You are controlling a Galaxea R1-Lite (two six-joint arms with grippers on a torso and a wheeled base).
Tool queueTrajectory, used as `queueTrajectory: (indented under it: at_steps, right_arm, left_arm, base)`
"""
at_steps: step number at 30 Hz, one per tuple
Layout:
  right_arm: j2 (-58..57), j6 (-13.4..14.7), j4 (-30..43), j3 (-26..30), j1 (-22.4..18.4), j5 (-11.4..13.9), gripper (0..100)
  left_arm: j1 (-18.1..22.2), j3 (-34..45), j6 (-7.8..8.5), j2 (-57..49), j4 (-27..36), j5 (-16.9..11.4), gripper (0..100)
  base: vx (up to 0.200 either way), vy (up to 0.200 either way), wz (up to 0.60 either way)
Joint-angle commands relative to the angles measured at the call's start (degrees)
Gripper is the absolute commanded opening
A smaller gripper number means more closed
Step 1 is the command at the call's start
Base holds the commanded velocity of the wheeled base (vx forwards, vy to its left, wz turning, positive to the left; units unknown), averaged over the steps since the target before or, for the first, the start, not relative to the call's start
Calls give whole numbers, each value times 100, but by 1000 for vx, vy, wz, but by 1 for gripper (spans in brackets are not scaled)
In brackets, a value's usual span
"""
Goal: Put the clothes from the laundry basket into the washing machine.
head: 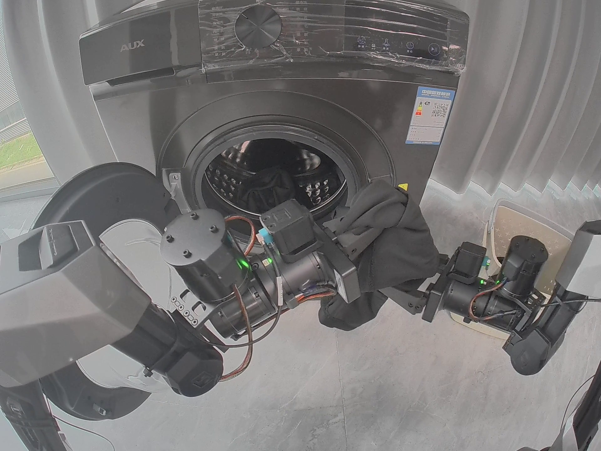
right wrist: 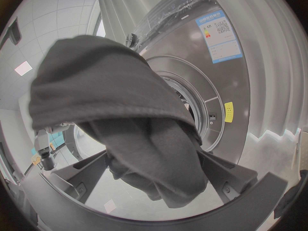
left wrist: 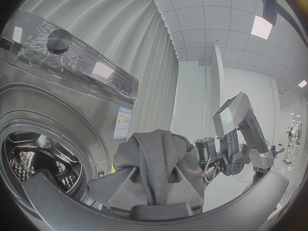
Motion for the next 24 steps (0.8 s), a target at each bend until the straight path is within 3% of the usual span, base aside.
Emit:
queueTrajectory:
  at_steps: [1, 7, 9, 10, 17, 24]
  right_arm:
    - [573, 35, -14, -366, 219, -197, 100]
    - [520, 193, -14, -568, 474, -390, 100]
    - [441, 255, -14, -639, 589, -557, 100]
    - [415, 272, -14, -621, 606, -575, 0]
    - [81, 290, -14, -357, 633, -584, 0]
    - [-816, 263, 3, 574, 720, -557, 0]
  left_arm:
    - [-4, 14, -3, -8, -8, 3, 0]
    - [-4, 6, -12, 9, -8, 39, 0]
    - [-4, 14, -3, 9, -17, 179, 0]
    - [-4, 14, -3, 9, -17, 197, 0]
    - [57, -12, -12, 36, -8, 232, 0]
    - [233, -38, -3, 115, 1, 390, 0]
  base:
    - [0, 0, 0]
    - [0, 0, 0]
    - [0, 0, 0]
    - [0, 0, 0]
    - [0, 0, 0]
    - [0, 0, 0]
